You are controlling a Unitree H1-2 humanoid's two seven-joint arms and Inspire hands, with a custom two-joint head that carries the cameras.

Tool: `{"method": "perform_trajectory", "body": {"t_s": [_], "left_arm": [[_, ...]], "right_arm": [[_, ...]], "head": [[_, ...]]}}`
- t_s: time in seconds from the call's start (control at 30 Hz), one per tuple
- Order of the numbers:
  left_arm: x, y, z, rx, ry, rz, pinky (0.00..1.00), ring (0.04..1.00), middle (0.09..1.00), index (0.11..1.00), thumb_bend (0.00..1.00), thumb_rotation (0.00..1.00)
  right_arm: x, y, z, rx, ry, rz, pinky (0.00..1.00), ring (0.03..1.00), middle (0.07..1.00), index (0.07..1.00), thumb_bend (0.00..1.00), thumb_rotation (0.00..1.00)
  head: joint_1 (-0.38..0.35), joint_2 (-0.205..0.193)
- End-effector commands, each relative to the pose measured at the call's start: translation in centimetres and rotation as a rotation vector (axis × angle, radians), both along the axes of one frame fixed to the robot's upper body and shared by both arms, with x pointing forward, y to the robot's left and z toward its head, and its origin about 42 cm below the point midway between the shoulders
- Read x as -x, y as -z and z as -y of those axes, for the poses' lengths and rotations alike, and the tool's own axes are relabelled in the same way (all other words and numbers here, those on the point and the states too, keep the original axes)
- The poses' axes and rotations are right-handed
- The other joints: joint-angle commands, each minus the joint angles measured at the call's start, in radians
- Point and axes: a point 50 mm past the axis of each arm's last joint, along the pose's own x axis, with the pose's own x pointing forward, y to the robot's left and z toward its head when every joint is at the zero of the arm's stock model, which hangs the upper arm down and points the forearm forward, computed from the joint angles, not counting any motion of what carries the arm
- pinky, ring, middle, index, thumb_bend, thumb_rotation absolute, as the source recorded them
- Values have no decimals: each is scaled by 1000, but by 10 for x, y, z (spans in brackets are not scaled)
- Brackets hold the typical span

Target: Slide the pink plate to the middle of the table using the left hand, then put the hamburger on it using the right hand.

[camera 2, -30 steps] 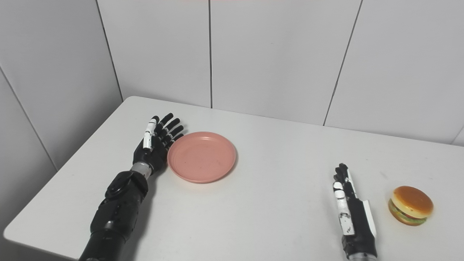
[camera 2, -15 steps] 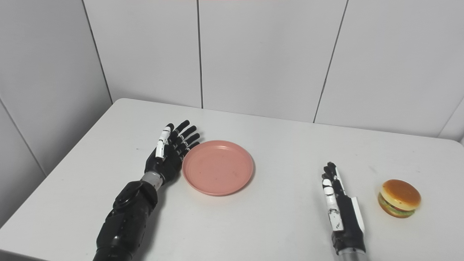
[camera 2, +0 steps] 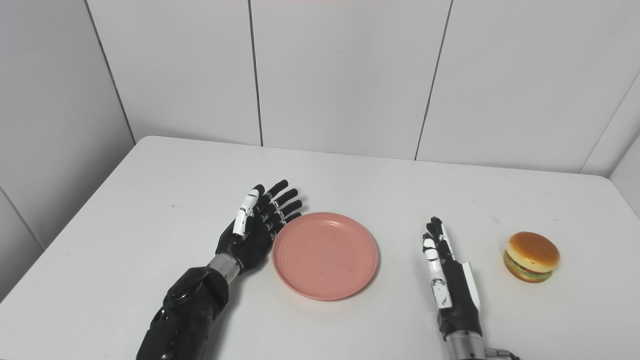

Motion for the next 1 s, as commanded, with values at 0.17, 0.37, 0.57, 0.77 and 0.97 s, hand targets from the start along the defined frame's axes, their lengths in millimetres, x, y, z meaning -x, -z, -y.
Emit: {"method": "perform_trajectory", "body": {"t_s": [0.17, 0.37, 0.57, 0.77, 0.97], "left_arm": [[15, 6, 15, -7, 68, -49, 871, 872, 873, 867, 347, 1000], [16, 9, 14, -22, 67, -57, 872, 876, 881, 870, 344, 1000], [16, 7, 11, -21, 70, -53, 884, 882, 887, 883, 346, 1000], [15, 5, 12, -17, 69, -51, 884, 882, 885, 880, 345, 1000], [12, 4, 9, 8, 65, -60, 885, 888, 893, 891, 348, 1000]], "right_arm": [[9, 10, -6, -10, 24, -59, 975, 960, 971, 979, 254, 1000], [9, 7, -5, -2, 46, -37, 972, 952, 959, 967, 255, 1000], [8, -8, -1, 44, 67, 23, 961, 948, 951, 961, 285, 1000], [5, -34, 10, 114, 73, 106, 938, 940, 948, 960, 389, 1000], [-2, -63, 17, 183, 87, 188, 897, 918, 938, 950, 456, 1000]], "head": [[-50, 7], [-93, 12], [-126, 12], [-166, 8], [-229, -8]]}}
